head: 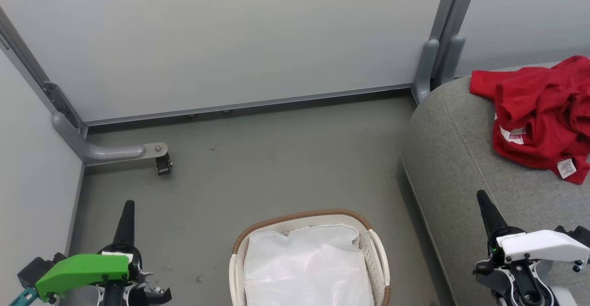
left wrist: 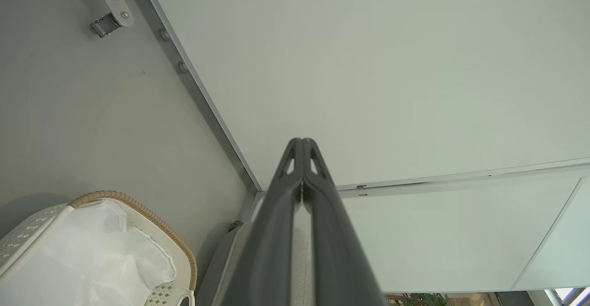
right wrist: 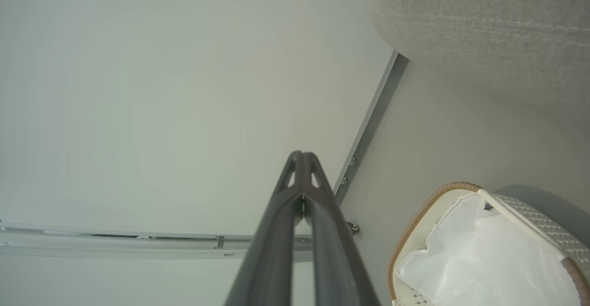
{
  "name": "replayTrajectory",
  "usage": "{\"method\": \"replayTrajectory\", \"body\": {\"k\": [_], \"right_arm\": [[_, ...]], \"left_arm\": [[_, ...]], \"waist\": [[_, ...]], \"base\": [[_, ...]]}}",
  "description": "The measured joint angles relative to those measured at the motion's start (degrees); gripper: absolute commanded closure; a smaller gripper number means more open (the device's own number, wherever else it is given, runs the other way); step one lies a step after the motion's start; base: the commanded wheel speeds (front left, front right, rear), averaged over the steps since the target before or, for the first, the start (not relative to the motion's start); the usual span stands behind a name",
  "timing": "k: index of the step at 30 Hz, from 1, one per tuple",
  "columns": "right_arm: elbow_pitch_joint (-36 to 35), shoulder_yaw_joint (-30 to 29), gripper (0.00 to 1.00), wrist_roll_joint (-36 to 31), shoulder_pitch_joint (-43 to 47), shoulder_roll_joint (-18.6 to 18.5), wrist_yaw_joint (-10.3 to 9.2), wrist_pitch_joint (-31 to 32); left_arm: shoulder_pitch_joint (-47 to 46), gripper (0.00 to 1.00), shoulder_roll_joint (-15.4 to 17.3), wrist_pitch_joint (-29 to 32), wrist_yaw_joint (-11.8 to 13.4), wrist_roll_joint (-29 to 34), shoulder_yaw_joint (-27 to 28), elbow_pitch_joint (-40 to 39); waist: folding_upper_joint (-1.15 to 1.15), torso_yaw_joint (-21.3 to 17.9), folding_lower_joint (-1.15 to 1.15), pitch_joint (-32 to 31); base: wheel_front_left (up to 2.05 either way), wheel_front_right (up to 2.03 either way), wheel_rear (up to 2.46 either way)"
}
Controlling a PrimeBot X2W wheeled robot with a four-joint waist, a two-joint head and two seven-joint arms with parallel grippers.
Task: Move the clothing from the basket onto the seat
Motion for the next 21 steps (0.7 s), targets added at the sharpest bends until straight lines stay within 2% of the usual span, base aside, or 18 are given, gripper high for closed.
{"method": "replayTrajectory", "body": {"k": [21], "right_arm": [[-0.3,-0.8,1.0,9.1,-0.4,-0.1,-0.01,2.4]], "left_arm": [[-1.0,1.0,0.0,2.5,0.0,-8.1,1.1,-0.7]], "waist": [[0.0,-0.7,0.0,0.1]], "base": [[0.0,0.0,0.0]]}}
